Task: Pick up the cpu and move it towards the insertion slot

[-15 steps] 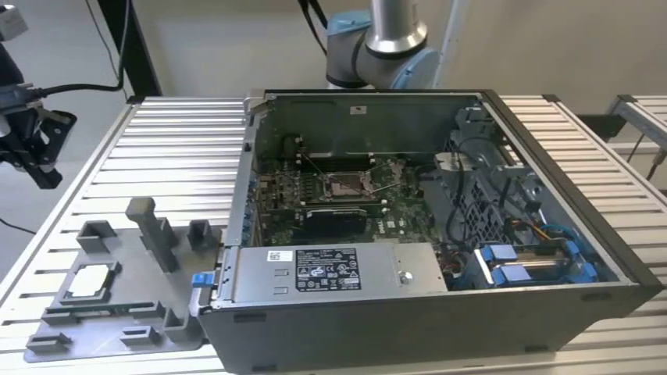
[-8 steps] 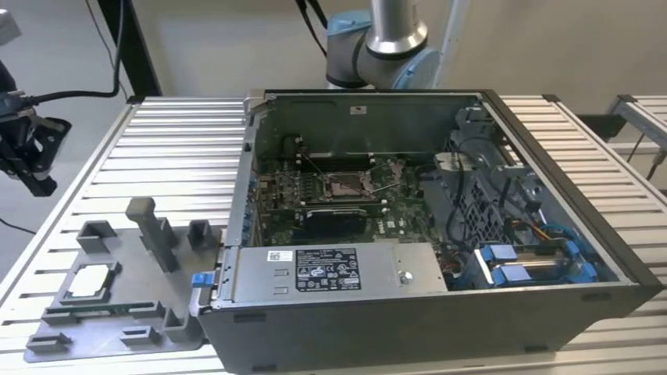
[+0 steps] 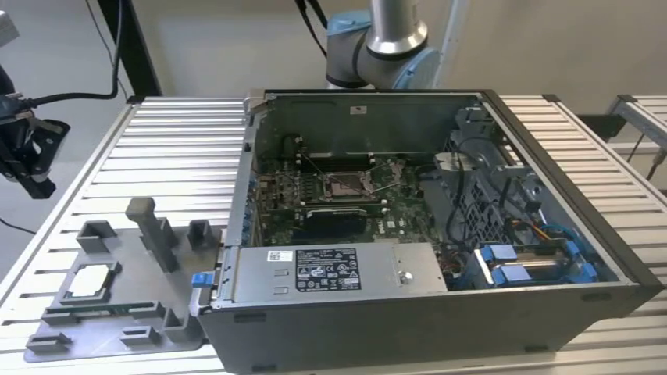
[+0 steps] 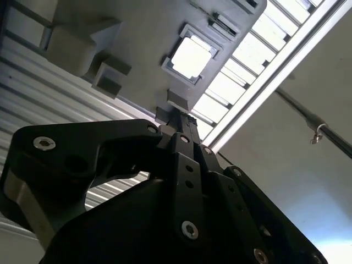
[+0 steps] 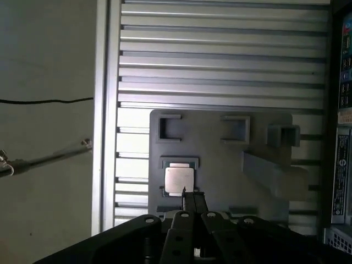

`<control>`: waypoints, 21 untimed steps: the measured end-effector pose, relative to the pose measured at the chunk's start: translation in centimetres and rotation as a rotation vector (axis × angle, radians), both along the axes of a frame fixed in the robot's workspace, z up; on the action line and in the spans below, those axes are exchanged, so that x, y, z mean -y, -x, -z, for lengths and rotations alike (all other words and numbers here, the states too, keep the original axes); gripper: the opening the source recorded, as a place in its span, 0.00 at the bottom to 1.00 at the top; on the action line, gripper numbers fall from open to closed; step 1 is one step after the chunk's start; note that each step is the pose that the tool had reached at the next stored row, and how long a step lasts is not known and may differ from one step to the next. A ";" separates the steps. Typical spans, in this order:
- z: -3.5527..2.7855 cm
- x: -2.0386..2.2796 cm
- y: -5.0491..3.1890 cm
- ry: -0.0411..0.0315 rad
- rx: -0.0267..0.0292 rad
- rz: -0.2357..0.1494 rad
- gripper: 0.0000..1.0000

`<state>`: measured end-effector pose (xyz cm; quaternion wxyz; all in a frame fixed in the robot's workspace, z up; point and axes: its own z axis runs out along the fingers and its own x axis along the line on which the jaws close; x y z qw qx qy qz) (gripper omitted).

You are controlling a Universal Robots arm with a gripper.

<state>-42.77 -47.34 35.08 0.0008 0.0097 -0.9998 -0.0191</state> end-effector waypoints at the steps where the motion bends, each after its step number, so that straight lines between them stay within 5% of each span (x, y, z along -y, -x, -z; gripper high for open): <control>1: 0.00 0.01 0.00 0.0000 0.0000 -0.003 0.00; 12: 0.05 0.00 -0.01 0.0013 0.0000 -0.005 0.00; 21: 1.02 0.01 0.00 0.0014 -0.0001 -0.005 0.00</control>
